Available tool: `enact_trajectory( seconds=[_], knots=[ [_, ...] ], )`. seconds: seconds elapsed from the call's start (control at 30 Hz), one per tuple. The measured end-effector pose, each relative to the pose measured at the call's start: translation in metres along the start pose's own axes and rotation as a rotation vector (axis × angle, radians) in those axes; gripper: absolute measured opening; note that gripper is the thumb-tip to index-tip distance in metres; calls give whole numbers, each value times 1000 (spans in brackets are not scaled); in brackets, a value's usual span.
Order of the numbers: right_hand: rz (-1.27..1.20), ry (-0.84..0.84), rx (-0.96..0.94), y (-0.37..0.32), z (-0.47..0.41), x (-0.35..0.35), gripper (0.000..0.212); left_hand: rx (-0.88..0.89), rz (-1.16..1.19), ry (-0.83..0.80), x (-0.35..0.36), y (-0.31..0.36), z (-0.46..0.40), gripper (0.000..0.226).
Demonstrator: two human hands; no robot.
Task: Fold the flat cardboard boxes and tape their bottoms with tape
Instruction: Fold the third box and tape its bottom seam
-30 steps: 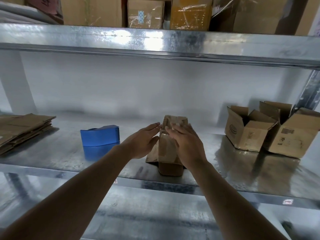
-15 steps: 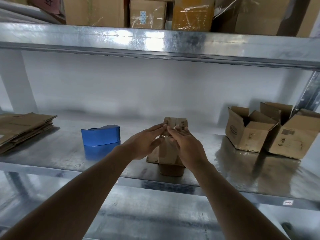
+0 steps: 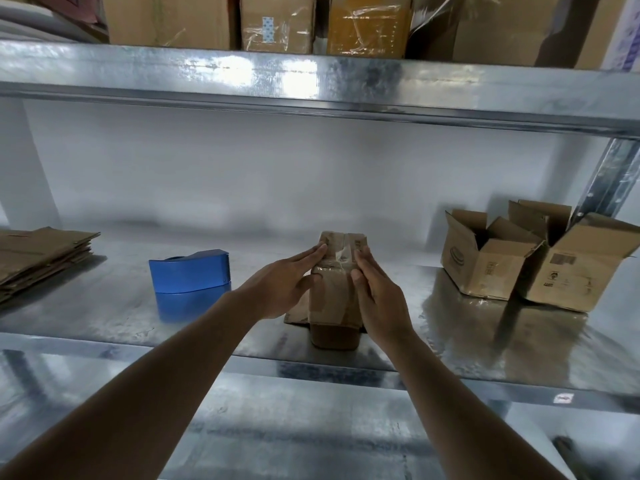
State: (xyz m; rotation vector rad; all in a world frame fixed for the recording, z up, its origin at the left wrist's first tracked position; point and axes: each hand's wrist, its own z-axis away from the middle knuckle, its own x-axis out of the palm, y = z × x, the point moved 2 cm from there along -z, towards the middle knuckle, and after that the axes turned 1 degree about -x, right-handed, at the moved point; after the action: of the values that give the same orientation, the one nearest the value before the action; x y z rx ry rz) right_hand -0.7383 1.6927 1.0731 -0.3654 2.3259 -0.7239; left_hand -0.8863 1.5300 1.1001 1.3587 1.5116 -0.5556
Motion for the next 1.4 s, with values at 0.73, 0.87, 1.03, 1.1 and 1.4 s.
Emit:
enact_trajectory(
  seconds=[0.73,0.87,1.03,1.1,1.4],
  knots=[
    [343,123,-305,-13,-12,-3,32,-103,-150,53,-4,20,-10,55],
    [385,105,-276,-15,-13,-3,28,-54,-43,-6,-6,14,-4,57],
    [392,88,-252,-16,-17,-7,27,-69,-5,-7,-6,-1,5,63],
    [385,116,-280,-20,-16,-8,28,-71,6,-10,-5,-4,6,62],
    [415,66,-261,-21,-26,-4,29,-76,-15,-50,-2,6,4,59]
  ],
)
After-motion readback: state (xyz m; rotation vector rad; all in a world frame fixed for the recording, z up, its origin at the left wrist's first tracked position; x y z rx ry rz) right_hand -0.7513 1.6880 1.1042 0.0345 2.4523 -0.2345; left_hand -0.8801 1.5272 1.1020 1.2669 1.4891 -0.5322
